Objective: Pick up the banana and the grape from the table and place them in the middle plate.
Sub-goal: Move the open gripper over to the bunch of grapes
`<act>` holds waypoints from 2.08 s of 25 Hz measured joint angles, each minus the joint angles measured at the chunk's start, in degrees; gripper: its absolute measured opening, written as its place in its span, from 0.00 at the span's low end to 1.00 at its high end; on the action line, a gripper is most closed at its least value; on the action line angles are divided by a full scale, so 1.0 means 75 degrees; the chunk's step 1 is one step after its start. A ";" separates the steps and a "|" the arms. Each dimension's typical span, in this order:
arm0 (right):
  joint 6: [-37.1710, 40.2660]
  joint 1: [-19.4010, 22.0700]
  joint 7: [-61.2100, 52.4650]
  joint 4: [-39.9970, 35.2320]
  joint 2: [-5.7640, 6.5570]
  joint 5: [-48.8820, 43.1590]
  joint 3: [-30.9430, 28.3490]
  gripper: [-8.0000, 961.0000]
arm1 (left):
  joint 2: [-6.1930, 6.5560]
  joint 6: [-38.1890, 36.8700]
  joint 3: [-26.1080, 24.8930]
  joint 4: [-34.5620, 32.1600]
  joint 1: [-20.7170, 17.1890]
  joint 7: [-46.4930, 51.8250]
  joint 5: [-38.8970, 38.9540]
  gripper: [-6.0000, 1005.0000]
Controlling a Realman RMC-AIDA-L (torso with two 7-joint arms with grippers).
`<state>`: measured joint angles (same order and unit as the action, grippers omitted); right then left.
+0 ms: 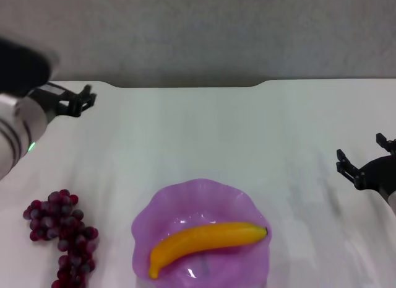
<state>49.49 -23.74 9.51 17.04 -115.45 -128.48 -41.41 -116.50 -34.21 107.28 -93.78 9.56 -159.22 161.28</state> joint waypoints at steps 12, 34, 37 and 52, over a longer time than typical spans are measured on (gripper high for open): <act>-0.0072 -0.0011 0.0003 -0.0024 -0.0005 -0.0004 0.0002 0.93 | 0.0011 -0.0399 0.0360 0.0285 0.0015 0.0303 0.0662 0.85; -0.0292 -0.0081 0.0008 -0.0115 0.0003 -0.0001 -0.0067 0.93 | -0.0064 -0.4431 0.0961 -0.0280 0.0012 -0.0302 0.0706 0.85; -0.0296 -0.0098 0.0009 -0.0139 -0.0005 -0.0001 -0.0070 0.93 | -0.0064 -0.4393 0.1141 -0.0355 0.0048 -0.0268 0.0703 0.84; -0.0294 -0.0127 0.0009 -0.0134 -0.0017 -0.0002 -0.0083 0.93 | -0.0107 -0.3663 0.1543 0.1750 0.1201 0.0994 0.0690 0.75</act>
<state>47.28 -24.69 9.58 16.03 -115.58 -128.50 -42.03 -117.30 -61.68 118.85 -80.66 18.57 -151.77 166.46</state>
